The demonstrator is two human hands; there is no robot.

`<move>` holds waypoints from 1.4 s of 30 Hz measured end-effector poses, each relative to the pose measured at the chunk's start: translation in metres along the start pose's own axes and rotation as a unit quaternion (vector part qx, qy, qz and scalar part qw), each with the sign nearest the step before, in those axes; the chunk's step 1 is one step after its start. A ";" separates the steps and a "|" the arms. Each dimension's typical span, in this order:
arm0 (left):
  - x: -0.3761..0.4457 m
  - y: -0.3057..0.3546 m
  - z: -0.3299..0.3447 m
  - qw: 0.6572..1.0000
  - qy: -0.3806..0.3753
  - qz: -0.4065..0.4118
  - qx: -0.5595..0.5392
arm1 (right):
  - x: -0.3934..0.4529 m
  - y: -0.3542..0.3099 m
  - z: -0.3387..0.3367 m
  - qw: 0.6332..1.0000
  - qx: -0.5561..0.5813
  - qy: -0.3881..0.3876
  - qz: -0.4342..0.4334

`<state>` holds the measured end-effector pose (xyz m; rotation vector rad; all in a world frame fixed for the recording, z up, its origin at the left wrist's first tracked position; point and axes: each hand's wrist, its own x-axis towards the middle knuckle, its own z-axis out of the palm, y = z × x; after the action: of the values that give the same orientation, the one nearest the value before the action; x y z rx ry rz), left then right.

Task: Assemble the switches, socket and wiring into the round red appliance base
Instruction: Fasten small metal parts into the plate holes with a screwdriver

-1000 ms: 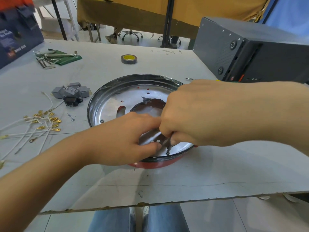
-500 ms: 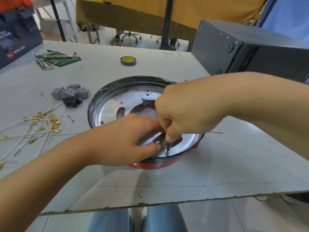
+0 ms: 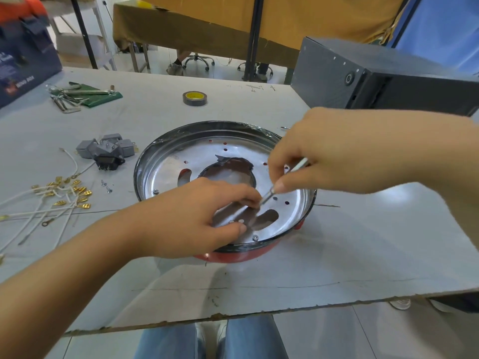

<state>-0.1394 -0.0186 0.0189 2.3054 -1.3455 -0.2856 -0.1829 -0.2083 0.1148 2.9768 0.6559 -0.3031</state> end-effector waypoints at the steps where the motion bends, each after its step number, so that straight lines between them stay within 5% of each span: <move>1: 0.000 0.000 -0.001 1.000 0.008 0.000 0.003 | -0.005 0.003 -0.002 0.999 0.048 0.006 0.004; 12: 0.003 0.021 -0.002 0.982 0.031 -0.023 0.183 | 0.007 0.039 0.062 0.915 0.331 0.199 0.115; 17: 0.005 0.022 0.007 0.985 0.017 -0.013 0.172 | 0.018 0.050 0.076 0.886 0.341 0.264 0.172; 22: -0.006 0.020 -0.003 0.987 -0.010 0.044 0.154 | 0.017 0.045 0.080 0.896 0.339 0.239 0.157; 28: -0.019 0.015 -0.018 0.986 -0.078 0.022 0.149 | 0.013 0.035 0.078 0.938 0.268 0.198 0.101; 36: -0.033 0.022 -0.016 0.982 -0.102 -0.039 0.151 | 0.027 0.010 0.063 0.984 0.169 0.049 0.000; 42: -0.037 0.020 -0.017 0.978 -0.094 -0.024 0.184 | 0.037 0.008 0.057 0.982 0.189 -0.021 0.008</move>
<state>-0.1672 0.0098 0.0414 2.6745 -1.5454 -0.2975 -0.1565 -0.2071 0.0513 3.3190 0.6320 -0.5446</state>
